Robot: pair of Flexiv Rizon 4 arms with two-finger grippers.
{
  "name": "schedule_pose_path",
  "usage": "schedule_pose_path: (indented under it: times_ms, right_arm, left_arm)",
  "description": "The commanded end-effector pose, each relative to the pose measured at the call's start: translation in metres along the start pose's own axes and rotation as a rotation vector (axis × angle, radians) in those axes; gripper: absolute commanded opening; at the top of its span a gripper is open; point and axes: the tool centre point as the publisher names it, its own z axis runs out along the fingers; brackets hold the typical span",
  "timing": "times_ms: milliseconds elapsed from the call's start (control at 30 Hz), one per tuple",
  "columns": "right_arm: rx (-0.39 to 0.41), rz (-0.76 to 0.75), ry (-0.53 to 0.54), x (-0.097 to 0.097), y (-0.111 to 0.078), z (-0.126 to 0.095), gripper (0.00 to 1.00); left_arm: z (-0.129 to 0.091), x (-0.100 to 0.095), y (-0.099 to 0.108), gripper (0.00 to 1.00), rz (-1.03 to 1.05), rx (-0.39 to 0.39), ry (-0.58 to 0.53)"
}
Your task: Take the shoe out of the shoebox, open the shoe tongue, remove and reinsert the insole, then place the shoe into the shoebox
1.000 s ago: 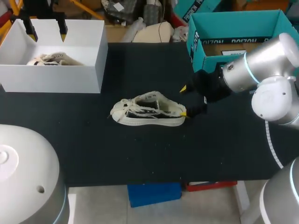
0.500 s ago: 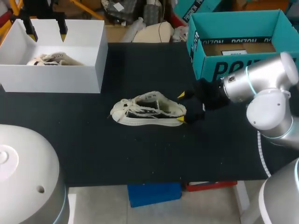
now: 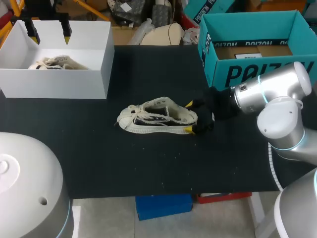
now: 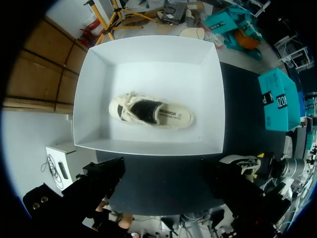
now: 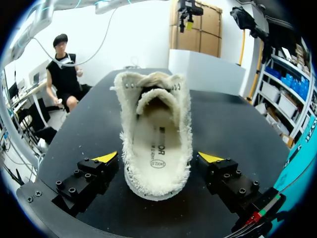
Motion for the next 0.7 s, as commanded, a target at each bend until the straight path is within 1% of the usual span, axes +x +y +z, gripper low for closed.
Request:
schedule_pose_path:
  times_ms: [33,367,500,533,567,600,700]
  right_arm:
    - [-0.011,0.006,0.001,0.000,-0.002,0.008,1.00]
    - [-0.026,0.016,0.007,0.003,-0.007,0.019,1.00]
    - [-0.047,-0.001,0.007,0.001,-0.008,0.021,1.00]
    - [-0.056,-0.011,0.008,0.000,-0.008,0.022,0.67]
    - [-0.062,-0.012,0.004,0.000,-0.008,0.023,0.28]
    - [-0.062,-0.012,0.004,0.000,-0.008,0.023,0.00]
    - [-0.062,-0.012,0.004,0.000,-0.008,0.023,0.00]
  left_arm:
    - [0.000,0.000,0.000,1.00,-0.001,-0.001,-0.001]
    - [0.000,0.000,0.000,1.00,-0.001,-0.001,-0.001]
    - [0.000,0.000,0.000,1.00,-0.001,-0.001,-0.001]
    - [0.000,0.000,0.000,1.00,-0.001,-0.001,-0.001]
    - [0.000,0.000,0.000,1.00,-0.001,-0.001,-0.001]
    - [0.000,0.000,0.000,1.00,-0.001,-0.001,-0.001]
    - [0.000,0.000,0.000,1.00,-0.001,-0.001,-0.001]
